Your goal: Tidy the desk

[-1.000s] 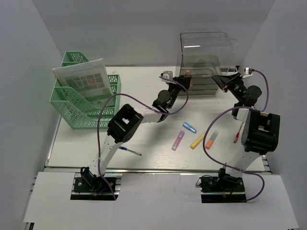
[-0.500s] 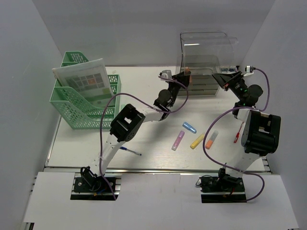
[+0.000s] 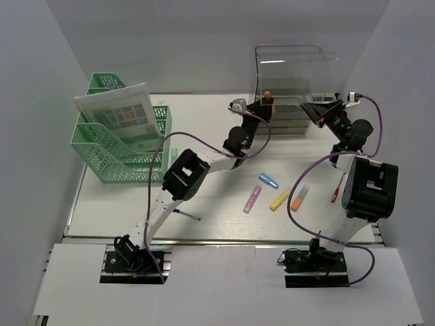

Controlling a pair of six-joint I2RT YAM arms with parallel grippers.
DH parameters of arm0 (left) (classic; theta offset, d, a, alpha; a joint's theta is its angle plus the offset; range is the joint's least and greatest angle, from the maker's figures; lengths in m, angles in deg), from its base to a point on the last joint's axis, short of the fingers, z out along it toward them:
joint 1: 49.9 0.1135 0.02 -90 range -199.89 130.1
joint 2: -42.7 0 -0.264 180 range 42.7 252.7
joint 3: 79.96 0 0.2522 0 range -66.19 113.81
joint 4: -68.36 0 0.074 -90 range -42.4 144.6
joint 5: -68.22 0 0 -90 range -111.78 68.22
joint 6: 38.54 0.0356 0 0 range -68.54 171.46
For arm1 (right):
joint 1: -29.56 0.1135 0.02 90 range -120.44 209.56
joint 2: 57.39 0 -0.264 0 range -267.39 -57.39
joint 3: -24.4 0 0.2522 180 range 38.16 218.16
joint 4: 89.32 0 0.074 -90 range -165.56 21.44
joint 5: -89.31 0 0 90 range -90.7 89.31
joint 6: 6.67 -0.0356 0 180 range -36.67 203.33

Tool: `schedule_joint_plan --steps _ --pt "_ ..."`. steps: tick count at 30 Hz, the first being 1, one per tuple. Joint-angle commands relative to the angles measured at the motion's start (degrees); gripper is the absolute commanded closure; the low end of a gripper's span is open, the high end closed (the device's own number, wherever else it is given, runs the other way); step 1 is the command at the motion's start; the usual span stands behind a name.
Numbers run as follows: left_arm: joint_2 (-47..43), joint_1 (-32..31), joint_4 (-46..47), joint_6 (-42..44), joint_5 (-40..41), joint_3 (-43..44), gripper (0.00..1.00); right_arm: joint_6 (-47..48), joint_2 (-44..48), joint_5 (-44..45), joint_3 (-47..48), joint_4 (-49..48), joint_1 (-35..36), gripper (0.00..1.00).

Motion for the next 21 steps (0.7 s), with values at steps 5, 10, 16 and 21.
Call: schedule_joint_plan --steps 5,10,16,21 --pt "1.1 -0.2 0.0 3.1 3.3 6.1 0.73 -0.6 3.3 1.7 3.2 -7.5 0.1 0.95" --pt "2.6 -0.7 -2.1 5.1 5.2 9.6 0.69 -0.8 3.3 1.9 3.2 -7.6 0.1 0.95" --pt "2.7 -1.3 -4.0 8.5 8.1 10.9 0.67 -1.0 3.1 2.0 2.9 -7.9 0.1 0.95" --pt "3.8 -1.3 -6.0 9.5 9.7 13.0 0.66 -1.2 3.2 2.0 2.8 -8.1 0.1 0.95"
